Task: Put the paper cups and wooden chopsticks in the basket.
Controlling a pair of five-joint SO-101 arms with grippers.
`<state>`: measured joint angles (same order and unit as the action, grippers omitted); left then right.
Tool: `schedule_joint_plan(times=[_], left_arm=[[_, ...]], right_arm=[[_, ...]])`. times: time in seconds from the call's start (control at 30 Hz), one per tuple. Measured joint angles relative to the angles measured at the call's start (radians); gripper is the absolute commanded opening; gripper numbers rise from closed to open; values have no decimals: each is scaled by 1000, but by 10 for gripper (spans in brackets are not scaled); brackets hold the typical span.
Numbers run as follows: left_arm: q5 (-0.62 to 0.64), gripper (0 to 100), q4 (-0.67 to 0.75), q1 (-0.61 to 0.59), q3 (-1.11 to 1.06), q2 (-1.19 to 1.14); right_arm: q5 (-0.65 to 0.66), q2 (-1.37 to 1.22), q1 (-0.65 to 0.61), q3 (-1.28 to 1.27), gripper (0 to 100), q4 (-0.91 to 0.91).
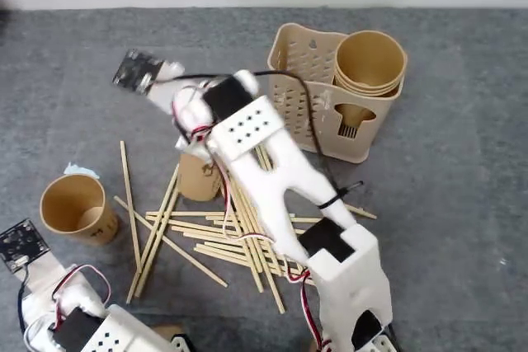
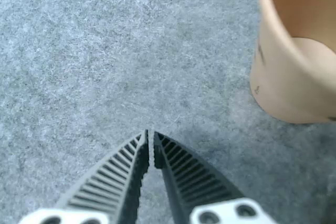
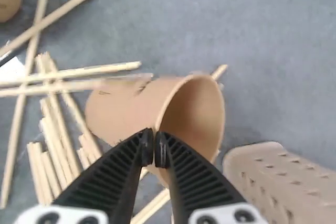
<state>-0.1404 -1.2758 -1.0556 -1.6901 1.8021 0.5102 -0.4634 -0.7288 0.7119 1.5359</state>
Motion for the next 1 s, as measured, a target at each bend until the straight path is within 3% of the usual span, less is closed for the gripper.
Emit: schedule_joint_plan(times=[0.3,0.57,0.67,1.0], left_arm=[[0,15,0,0,0,0],[0,15,0,0,0,0],[0,15,0,0,0,0],[0,15,0,0,0,0]], right_arm=[[-40,-6,-106,2,91,170],[-87,-21,-124,0,80,198],[-89,-32,-124,0,2,198],[-89,-68,-130,0,8,199]])
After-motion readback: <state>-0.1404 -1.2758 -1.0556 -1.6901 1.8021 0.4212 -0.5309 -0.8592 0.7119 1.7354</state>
